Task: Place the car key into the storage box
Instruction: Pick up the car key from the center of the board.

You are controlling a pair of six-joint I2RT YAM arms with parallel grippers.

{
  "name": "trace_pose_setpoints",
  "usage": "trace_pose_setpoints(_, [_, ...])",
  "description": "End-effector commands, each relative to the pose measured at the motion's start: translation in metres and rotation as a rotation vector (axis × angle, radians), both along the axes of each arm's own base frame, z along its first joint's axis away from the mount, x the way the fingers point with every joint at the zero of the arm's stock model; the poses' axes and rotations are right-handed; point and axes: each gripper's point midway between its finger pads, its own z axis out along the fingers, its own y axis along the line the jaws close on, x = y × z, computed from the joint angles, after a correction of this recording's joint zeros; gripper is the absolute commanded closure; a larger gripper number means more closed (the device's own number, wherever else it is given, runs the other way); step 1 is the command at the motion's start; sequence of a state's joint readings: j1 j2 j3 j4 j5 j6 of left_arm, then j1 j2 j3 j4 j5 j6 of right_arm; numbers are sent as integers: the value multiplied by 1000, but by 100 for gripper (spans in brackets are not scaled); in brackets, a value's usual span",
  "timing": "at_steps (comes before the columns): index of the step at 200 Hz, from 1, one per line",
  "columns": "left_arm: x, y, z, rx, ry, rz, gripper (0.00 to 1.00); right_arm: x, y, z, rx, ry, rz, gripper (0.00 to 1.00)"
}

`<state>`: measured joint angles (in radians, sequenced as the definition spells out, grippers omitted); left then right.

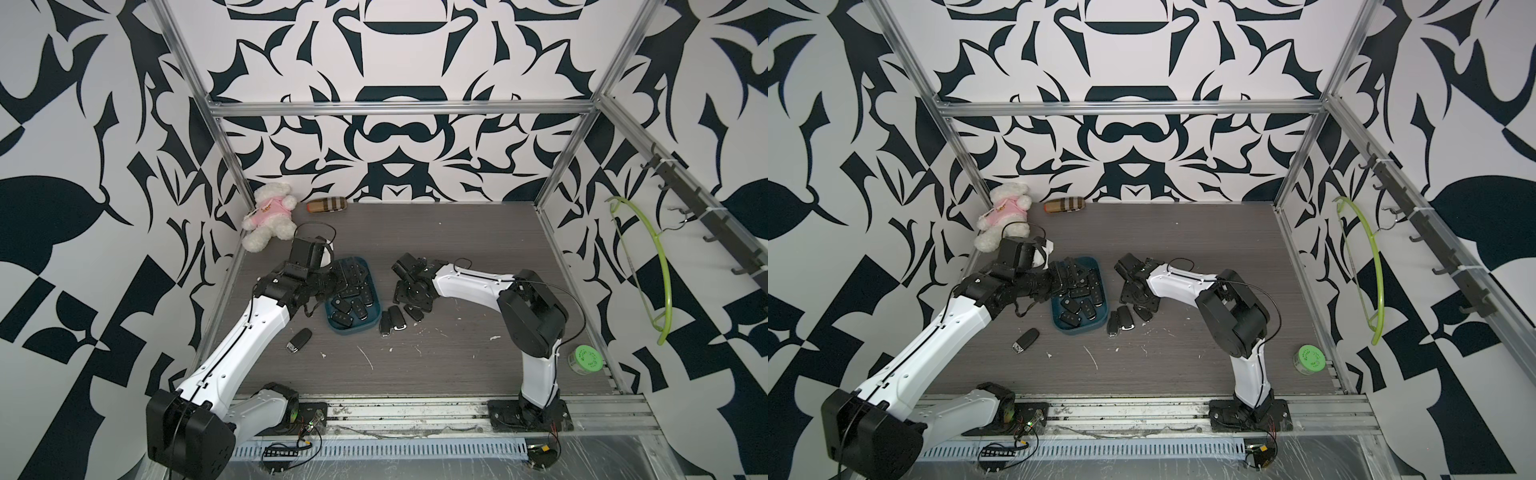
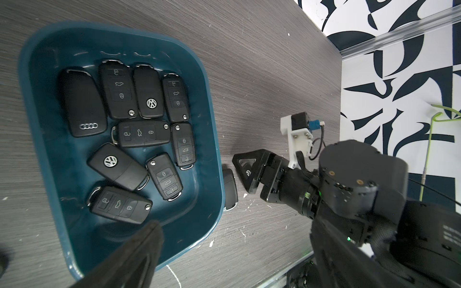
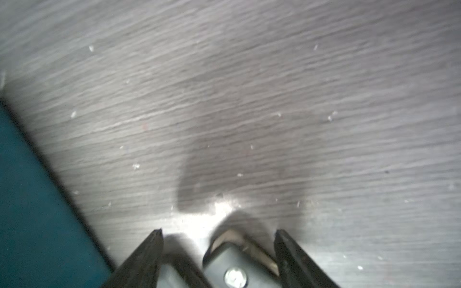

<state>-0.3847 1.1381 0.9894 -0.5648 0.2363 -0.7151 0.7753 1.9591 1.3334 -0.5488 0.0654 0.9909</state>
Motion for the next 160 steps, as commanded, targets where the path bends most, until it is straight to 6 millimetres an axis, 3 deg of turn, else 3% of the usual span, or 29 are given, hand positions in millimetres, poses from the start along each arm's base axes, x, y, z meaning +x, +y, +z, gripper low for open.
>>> trace_pose_setpoints(1, [0, 1, 8, 10, -23, -5, 1, -5, -10, 12, -91, -15, 51, 29])
trace_pose_setpoints(37, [2, 0, 7, 6, -21, -6, 1, -13, -18, 15, -173, -19, 146, 30])
trace_pose_setpoints(75, [3, -1, 6, 0, -17, -6, 1, -25, -9, 16, -193, -22, 237, 30])
trace_pose_setpoints(136, [1, -1, 6, -1, -13, -9, 1, -28, -19, 11, -266, -28, 240, 37])
trace_pose_setpoints(160, [-1, -1, 6, 0, -13, -12, 1, -32, -21, 14, -277, -32, 261, 35])
